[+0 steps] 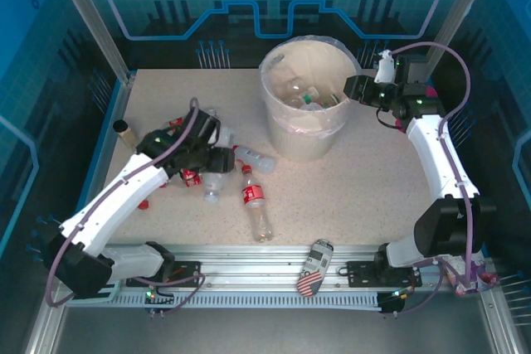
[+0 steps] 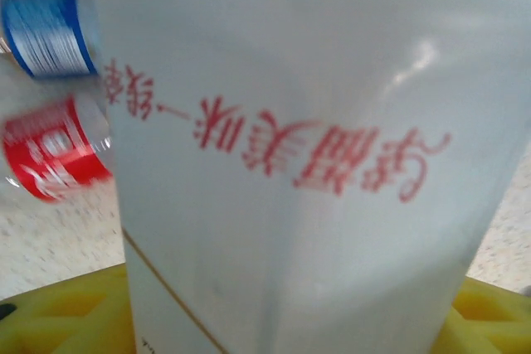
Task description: Put the plastic bottles in the bin
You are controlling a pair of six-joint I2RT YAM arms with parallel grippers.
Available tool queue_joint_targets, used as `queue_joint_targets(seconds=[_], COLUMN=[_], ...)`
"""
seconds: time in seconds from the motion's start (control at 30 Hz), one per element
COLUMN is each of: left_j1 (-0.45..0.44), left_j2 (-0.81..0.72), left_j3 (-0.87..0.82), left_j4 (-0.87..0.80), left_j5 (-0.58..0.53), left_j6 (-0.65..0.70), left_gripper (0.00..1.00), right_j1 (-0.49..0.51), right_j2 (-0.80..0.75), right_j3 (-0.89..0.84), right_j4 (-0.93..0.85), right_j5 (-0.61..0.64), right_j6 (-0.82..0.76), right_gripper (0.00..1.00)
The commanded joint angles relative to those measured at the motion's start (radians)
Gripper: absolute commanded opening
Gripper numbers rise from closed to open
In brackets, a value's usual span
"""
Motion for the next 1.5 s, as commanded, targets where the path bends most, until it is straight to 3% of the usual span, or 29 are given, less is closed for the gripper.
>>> queue_joint_targets(seconds=[0.0, 0.17, 0.33, 0.57, 0.63, 0.7, 0.87, 1.13, 1.33, 1.47], left_j1=[-0.005, -0.005, -0.006, -0.008, -0.008, -0.008, -0.017, -0.032, -0.037, -0.04], left_j2=[0.012, 0.067, 0.116, 0.317, 0.373, 0.448, 0.685, 0.924, 1.078, 1.116], left_j3=[0.167, 0.35, 0.311, 0.351, 0.372, 0.463, 0.808, 1.088, 1.262, 1.256], left_j4=[0.019, 0.3, 0.78, 1.191, 1.243, 1.163, 0.759, 0.413, 0.258, 0.218], left_j5=[-0.036, 0.086, 0.27, 0.318, 0.306, 0.301, 0.329, 0.278, 0.231, 0.219], left_j6=[0.112, 0.169, 0.191, 0.169, 0.151, 0.149, 0.216, 0.291, 0.315, 0.318], left_gripper=[0.61, 0.55, 0.52, 0.53, 0.54, 0.54, 0.53, 0.5, 0.47, 0.47], right_j1=[0.039, 0.052, 0.062, 0.081, 0.081, 0.082, 0.083, 0.084, 0.085, 0.088], right_j2=[0.02, 0.019, 0.015, 0.014, 0.012, 0.013, 0.015, 0.018, 0.019, 0.023], right_j3=[0.036, 0.038, 0.031, 0.032, 0.027, 0.02, 0.022, 0.024, 0.027, 0.026], right_j4=[-0.057, -0.066, -0.06, -0.062, -0.057, -0.05, -0.052, -0.055, -0.059, -0.054], right_j5=[-0.045, -0.041, -0.036, -0.026, -0.029, -0.033, -0.033, -0.037, -0.033, -0.03], right_j6=[-0.035, -0.038, -0.029, -0.03, -0.03, -0.027, -0.029, -0.031, -0.032, -0.029], right_gripper=[0.46, 0.45, 0.45, 0.45, 0.45, 0.45, 0.45, 0.45, 0.45, 0.45])
